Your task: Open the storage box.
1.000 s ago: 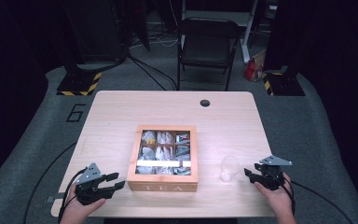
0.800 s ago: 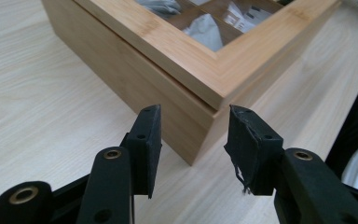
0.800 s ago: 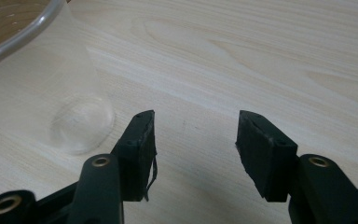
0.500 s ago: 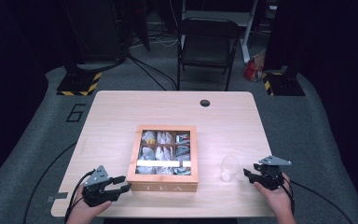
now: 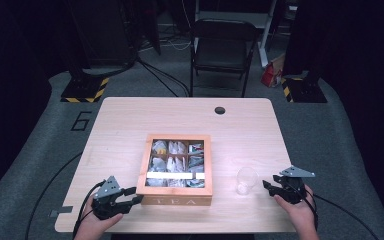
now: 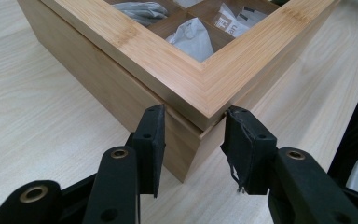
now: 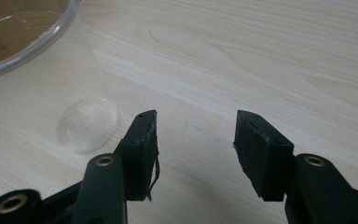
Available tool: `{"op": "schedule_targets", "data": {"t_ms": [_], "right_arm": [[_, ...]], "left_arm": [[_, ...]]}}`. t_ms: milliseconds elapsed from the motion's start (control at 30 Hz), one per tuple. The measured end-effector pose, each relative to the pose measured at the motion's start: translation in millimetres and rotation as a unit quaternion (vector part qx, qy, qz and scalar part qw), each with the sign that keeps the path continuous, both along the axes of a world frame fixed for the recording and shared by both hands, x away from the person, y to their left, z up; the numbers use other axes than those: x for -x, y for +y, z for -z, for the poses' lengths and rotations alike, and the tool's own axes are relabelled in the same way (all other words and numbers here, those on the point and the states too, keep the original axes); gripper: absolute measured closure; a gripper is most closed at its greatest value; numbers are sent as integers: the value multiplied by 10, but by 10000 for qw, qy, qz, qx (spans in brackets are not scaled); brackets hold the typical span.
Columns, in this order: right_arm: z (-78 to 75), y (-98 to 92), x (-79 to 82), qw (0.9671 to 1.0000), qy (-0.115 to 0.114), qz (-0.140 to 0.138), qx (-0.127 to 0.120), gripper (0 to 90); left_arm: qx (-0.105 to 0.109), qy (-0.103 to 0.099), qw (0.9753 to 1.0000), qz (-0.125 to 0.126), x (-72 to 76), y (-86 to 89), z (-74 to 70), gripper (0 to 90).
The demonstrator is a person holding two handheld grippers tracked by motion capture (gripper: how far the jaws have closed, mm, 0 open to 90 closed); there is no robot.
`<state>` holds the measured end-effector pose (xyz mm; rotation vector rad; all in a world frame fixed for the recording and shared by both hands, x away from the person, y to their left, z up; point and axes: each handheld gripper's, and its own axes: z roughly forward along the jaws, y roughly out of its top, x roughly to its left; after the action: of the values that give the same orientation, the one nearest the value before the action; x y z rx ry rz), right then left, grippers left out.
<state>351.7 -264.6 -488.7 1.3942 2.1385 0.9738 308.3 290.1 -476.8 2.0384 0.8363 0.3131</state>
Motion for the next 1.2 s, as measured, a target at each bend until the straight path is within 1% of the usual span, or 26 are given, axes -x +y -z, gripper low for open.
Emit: {"op": "schedule_targets", "data": {"t_ms": [67, 100, 133, 167, 233, 367, 433, 533, 567, 600, 700, 767, 800, 833, 867, 900, 933, 1000, 1033, 1067, 1133, 1167, 1200], "right_arm": [[-17, 1, 12, 10000, -15, 5, 3, 494], [-23, 3, 15, 10000, -10, -19, 4, 499], [-55, 29, 25, 10000, 31, -46, 7, 509], [-75, 46, 25, 10000, -1, -75, 17, 511], [-102, 65, 31, 10000, -3, -94, 22, 511], [-217, 136, 34, 9997, -123, -224, 54, 513], [-271, 170, 40, 9995, -152, -270, -8, 513], [-299, 189, 55, 9994, -168, -294, -18, 513], [-320, 193, 66, 9995, -146, -286, -13, 513], [-365, 194, 81, 9994, -189, -291, -43, 513], [-413, 193, 92, 9992, -255, -311, -70, 513], [-463, 193, 105, 9990, -297, -317, -84, 513], [-488, 193, 112, 9989, -288, -347, -82, 513], [-510, 195, 119, 9988, -325, -351, -83, 513], [-552, 200, 138, 9987, -342, -364, -110, 514], [-552, 200, 138, 9987, -342, -364, -110, 514], [-584, 210, 152, 9984, -345, -421, -181, 514], [-597, 220, 160, 9982, -356, -440, -210, 513], [-617, 248, 171, 9975, -392, -522, -268, 514], [-617, 248, 171, 9975, -392, -522, -268, 514], [-648, 292, 190, 9970, -395, -586, -315, 514], [-666, 318, 201, 9967, -417, -629, -314, 513], [-684, 349, 213, 9961, -447, -680, -328, 514]], "left_arm": [[1, 5, 10000, -6, 2, -7, -5, 584], [-33, 24, 10000, 21, 1, -3, -15, 584], [-48, 46, 10000, 38, 2, -4, -20, 584], [-3, 36, 10000, -24, 8, -19, -15, 584], [-50, 35, 10000, 18, 2, -15, -30, 584], [-25, 14, 10000, 3, -4, -21, -40, 584], [-6, 13, 10000, 36, -7, -24, -64, 584], [14, 17, 10000, 30, -14, -25, -74, 584], [90, 63, 9999, 16, -12, -30, -73, 583], [80, 49, 10000, 27, -18, -24, -77, 584], [51, 121, 9999, 61, -21, -18, -94, 584], [95, 87, 9999, 14, -23, -25, -99, 583], [114, 109, 9999, 19, -24, -22, -108, 583], [133, 124, 9998, 31, -28, -18, -118, 583], [165, 104, 9998, 30, -34, -14, -136, 581], [165, 104, 9998, 30, -34, -14, -136, 579], [189, 146, 9997, 30, -36, -13, -157, 578], [212, 149, 9997, 10, -37, -15, -164, 577], [202, 202, 9996, 45, -38, -9, -177, 576], [206, 171, 9996, 22, -41, -13, -178, 576], [171, 171, 9997, 12, -45, -17, -193, 575], [190, 207, 9996, -10, -41, -21, -202, 575], [162, 210, 9996, 23, -49, -14, -214, 575]]}}
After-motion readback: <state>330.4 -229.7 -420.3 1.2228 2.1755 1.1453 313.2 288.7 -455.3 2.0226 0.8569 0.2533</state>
